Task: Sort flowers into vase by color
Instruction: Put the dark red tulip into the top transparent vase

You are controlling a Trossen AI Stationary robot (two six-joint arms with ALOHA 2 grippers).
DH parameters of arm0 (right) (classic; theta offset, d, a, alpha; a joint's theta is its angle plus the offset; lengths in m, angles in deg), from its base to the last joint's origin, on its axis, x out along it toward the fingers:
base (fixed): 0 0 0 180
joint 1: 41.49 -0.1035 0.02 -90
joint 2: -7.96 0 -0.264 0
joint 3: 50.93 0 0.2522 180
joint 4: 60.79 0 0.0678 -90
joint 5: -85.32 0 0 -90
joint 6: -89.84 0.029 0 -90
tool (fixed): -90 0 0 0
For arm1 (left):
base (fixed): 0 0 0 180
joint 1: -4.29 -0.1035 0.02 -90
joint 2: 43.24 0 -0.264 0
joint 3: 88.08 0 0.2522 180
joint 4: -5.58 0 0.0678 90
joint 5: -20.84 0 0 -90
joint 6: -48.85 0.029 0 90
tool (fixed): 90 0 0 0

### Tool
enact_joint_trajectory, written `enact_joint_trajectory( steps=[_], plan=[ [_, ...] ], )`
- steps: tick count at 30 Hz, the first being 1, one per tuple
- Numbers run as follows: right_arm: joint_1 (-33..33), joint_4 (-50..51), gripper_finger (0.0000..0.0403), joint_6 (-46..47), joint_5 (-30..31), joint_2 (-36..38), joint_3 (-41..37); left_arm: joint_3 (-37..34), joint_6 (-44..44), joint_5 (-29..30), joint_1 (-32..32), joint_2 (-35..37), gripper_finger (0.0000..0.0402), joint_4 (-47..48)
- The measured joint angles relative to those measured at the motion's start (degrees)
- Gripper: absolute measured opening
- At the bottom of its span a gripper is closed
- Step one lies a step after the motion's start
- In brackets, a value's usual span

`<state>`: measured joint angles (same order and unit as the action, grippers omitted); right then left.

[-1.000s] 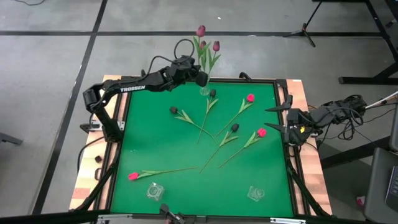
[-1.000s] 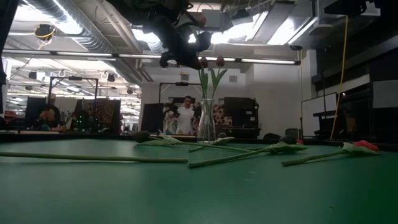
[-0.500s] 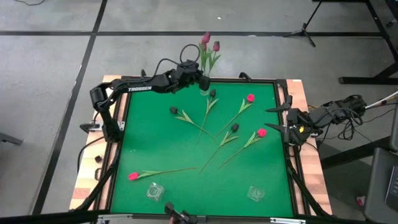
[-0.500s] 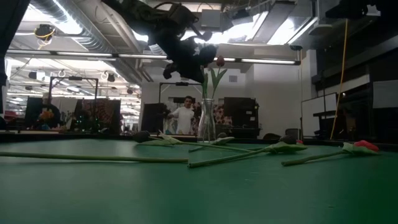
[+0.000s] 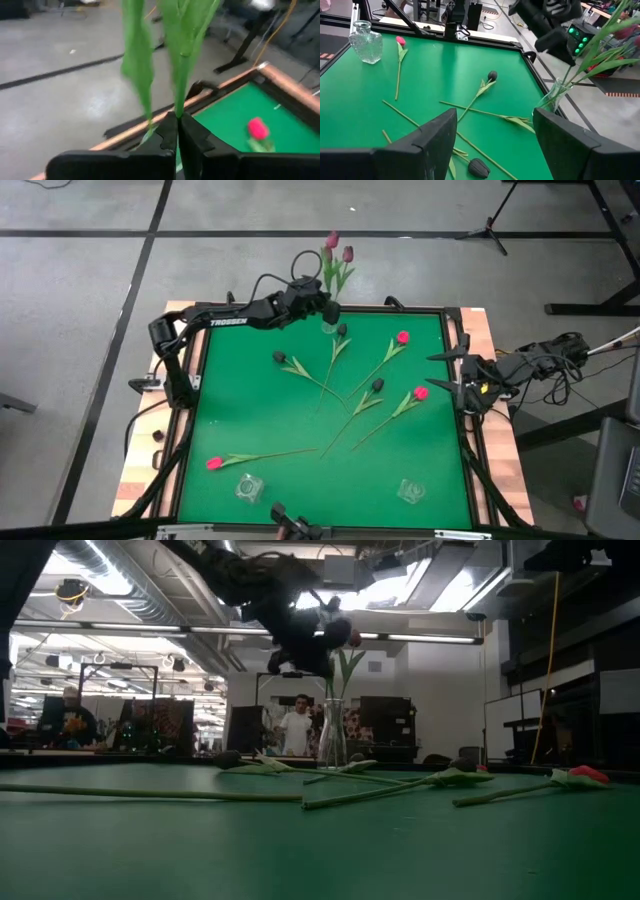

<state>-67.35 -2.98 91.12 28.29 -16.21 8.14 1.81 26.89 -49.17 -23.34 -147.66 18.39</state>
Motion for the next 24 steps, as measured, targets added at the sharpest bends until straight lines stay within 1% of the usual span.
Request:
enact_joint_trajectory(
  steps=[7, 18, 24],
  plan=[
    [0.0, 0.2, 0.0262, 0.5, -0.6, 0.0, 0.0, 0.0, 0.0, 0.4, 0.0, -0.5, 0.0, 0.2],
    [0.0, 1.0, 0.0262, 0.4, -0.6, 0.0, 0.0, 0.0, -0.4, -1.6, 0.1, -0.6, 0.0, 1.0],
    [0.0, 0.8, 0.0262, 0.6, -0.6, 0.0, 0.0, 0.0, -0.4, -0.7, 0.5, -2.1, 0.0, 1.2]
  ],
)
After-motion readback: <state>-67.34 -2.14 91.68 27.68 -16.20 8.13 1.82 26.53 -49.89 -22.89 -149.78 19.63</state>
